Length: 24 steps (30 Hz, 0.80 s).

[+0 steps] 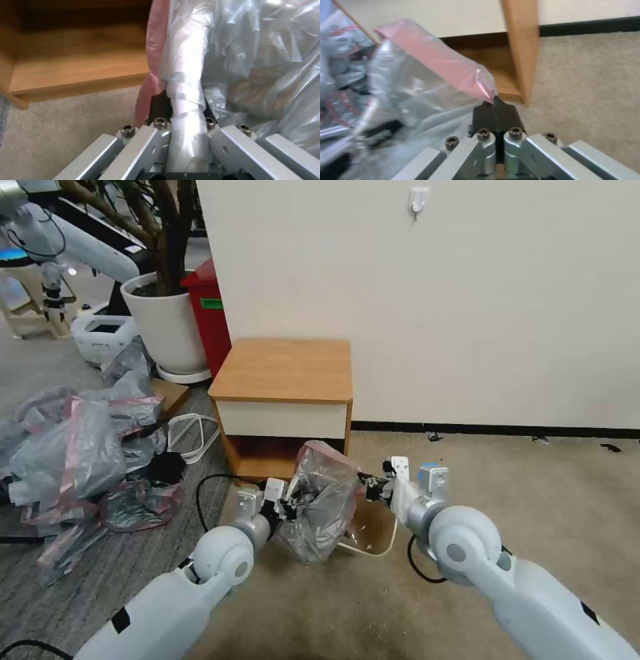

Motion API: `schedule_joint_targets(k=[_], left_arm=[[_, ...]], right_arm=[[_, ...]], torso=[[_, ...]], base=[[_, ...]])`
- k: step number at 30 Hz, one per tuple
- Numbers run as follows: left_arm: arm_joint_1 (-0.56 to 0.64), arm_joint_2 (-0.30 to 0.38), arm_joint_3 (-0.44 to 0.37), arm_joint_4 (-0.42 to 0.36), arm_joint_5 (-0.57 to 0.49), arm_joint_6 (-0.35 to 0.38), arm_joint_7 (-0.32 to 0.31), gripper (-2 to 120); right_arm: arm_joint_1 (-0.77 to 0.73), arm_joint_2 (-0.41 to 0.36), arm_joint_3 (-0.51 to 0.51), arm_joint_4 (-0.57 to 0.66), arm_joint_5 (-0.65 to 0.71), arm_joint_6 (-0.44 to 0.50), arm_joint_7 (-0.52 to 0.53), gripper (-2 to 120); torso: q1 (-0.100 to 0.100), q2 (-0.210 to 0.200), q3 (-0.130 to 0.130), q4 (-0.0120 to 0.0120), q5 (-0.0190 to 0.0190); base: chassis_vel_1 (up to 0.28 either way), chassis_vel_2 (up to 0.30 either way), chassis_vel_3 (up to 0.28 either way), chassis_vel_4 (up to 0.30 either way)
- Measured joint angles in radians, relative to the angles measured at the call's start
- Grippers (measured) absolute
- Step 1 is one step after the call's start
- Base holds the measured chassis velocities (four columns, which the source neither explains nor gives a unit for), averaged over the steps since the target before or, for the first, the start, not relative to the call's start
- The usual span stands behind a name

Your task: Pick up the garbage bag from the table and place it over the trash can.

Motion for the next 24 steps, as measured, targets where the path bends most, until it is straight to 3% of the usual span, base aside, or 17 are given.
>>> schedule_joint_targets(k=[8, 18, 24], left_arm=[[0.023, 0.012, -0.017, -0.006, 0.006, -0.04, 0.054, 3], [0.032, 0.015, -0.029, -0.007, 0.011, -0.085, 0.071, 3], [0.041, 0.008, -0.044, 0.0, 0.005, -0.147, 0.107, 3]], right_arm=[[-0.013, -0.056, 0.043, -0.059, -0.034, -0.005, -0.029, 0], [-0.049, -0.097, 0.099, -0.06, -0.038, -0.048, -0.048, 0], [-0.085, -0.12, 0.147, -0.077, -0.034, -0.087, -0.076, 2]], torso=[[0.0, 0.0, 0.0, 0.0, 0.0001], [0.0, 0.0, 0.0, 0.0, 0.0], [0.0, 0.0, 0.0, 0.0, 0.0]], base=[[0.0, 0.0, 0.0, 0.0], [0.0, 0.0, 0.0, 0.0], [0.0, 0.0, 0.0, 0.0]])
